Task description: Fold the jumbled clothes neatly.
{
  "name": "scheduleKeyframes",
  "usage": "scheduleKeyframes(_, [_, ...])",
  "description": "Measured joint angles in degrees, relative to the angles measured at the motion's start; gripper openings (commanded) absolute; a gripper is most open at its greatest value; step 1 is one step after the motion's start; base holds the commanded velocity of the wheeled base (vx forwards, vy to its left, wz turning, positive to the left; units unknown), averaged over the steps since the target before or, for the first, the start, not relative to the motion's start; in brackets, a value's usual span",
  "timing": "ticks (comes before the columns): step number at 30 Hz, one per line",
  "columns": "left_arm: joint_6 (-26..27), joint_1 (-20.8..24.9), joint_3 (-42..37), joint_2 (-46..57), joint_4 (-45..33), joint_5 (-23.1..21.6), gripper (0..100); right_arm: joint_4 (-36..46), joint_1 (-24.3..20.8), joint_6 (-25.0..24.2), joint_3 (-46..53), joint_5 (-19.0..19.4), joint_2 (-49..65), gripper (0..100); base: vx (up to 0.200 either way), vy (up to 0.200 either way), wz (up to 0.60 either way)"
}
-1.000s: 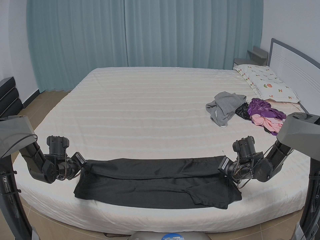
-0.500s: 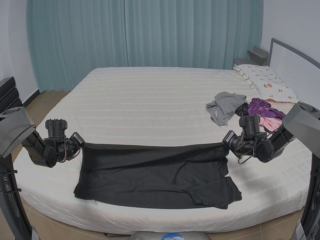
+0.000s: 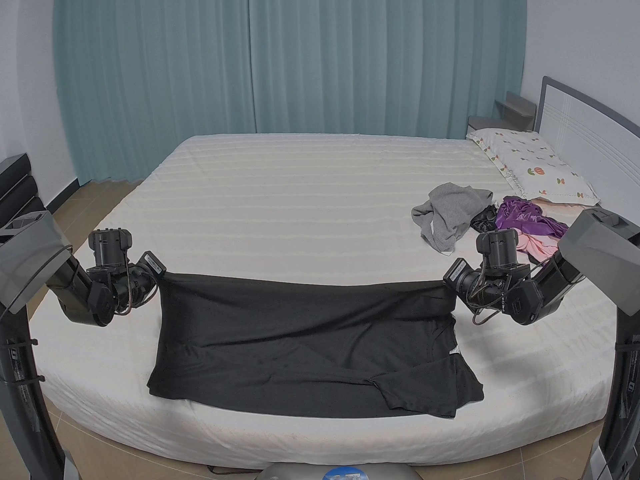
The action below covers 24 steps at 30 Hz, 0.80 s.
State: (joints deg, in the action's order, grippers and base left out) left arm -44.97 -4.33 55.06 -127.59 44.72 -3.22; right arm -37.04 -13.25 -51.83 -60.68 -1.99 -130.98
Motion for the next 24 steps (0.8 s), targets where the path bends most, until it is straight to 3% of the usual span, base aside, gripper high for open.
scheduleKeyframes(7, [0.1,-0.3,2.2,-0.1,0.0,0.1,0,-4.9,0.1,0.5,-1.3,0.2,-1.0,0,0.000,0.000,0.00])
scheduleKeyframes(24, [0.4,-1.7,3.6,-0.7,-0.4,-0.4,0,-6.0,0.0,3.1,-5.6,0.3,-4.4,0,0.000,0.000,0.00])
